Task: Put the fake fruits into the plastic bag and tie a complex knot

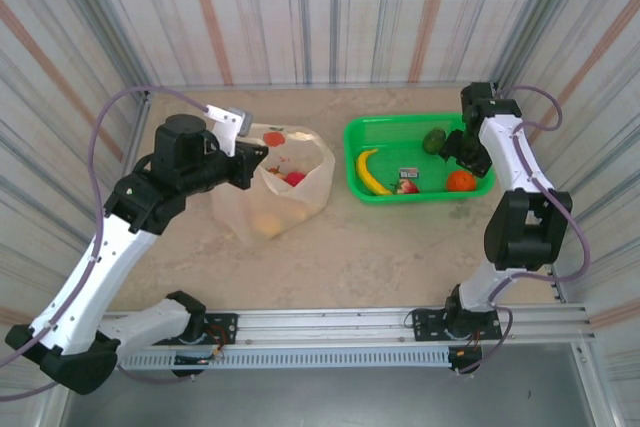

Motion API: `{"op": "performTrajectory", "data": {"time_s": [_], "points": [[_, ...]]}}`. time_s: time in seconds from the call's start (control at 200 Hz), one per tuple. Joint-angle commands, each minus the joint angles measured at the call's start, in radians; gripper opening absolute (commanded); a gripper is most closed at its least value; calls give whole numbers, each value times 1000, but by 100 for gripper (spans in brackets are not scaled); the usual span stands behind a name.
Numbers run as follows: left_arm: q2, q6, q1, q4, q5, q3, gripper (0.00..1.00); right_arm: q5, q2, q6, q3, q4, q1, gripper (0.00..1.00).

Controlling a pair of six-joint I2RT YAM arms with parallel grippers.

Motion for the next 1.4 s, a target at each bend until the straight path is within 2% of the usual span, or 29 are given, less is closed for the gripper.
{"op": "performTrajectory", "data": {"time_s": [0.0,0.075,0.11,0.311,0.416,0.636,0.807,1.037,1.393], "points": [[-37,25,-22,45,-21,-15,4,-9,60,16,40,-38,-33,75],[-41,38,-37,37,-39,-7,4,-24,93,-16,42,-9,-53,76],[-41,45,-46,32,-49,-1,5,-17,110,-36,42,5,-54,83],[-45,63,-73,20,-80,8,5,2,210,-81,64,4,-75,86],[-53,62,-75,22,-85,3,5,-70,246,-107,54,41,-87,86],[-55,63,-76,31,-90,-10,5,-70,318,-123,75,72,-90,85],[-50,63,-77,25,-89,-3,5,-158,331,-147,70,128,-88,83],[-47,65,-78,20,-98,0,6,-185,228,-135,58,130,-83,71],[-31,63,-77,5,-103,17,6,-282,-56,-96,31,135,-65,71]]}}
